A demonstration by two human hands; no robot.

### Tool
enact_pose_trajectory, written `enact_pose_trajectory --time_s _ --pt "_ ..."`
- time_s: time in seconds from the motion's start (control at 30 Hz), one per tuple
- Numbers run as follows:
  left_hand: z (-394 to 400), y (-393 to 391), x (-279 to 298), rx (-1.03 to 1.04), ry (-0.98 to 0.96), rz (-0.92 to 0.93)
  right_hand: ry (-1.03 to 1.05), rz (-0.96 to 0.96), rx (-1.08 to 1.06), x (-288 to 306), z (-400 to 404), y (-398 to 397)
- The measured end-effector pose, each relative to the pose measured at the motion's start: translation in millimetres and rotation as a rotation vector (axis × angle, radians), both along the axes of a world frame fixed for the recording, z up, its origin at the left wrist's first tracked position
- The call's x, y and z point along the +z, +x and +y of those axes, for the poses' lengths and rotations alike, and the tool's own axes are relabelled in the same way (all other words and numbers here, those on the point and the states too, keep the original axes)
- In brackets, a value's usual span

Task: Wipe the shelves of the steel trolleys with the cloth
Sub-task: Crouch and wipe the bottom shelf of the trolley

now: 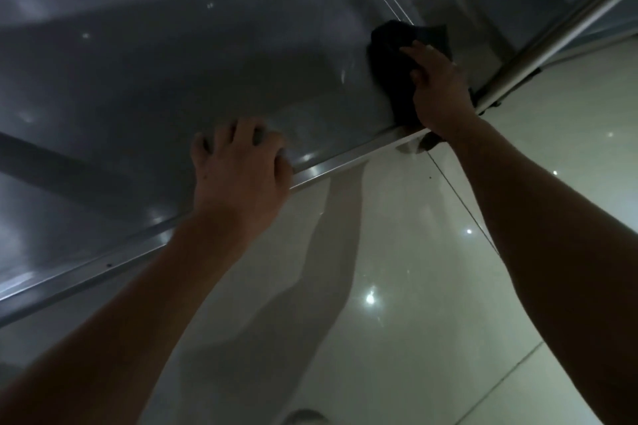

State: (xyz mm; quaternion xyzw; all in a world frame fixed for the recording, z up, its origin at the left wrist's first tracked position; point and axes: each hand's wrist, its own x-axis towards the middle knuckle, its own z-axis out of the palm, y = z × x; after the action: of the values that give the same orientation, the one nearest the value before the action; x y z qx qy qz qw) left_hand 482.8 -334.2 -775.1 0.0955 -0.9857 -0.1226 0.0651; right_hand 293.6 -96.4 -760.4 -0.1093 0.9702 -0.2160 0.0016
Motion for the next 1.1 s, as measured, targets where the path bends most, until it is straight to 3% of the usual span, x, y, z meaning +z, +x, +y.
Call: enact_pose_trajectory --time_s 0.27,0.5,0.7,1.1 --pt "-4 -4 0 0.003 0.029 0.005 -0.046 -0.033 0.013 -2 1 13" --pt "-27 14 4 -0.114 0.037 0.073 -0.022 -0.006 0.161 -3 -26 67" --pt "-77 54 13 -0.060 -0.045 0.032 0.166 -0.058 0.327 0 -82 114" --pt "-161 157 22 0.102 0.023 -0.039 0.267 -0.041 0.621 -6 -224 225"
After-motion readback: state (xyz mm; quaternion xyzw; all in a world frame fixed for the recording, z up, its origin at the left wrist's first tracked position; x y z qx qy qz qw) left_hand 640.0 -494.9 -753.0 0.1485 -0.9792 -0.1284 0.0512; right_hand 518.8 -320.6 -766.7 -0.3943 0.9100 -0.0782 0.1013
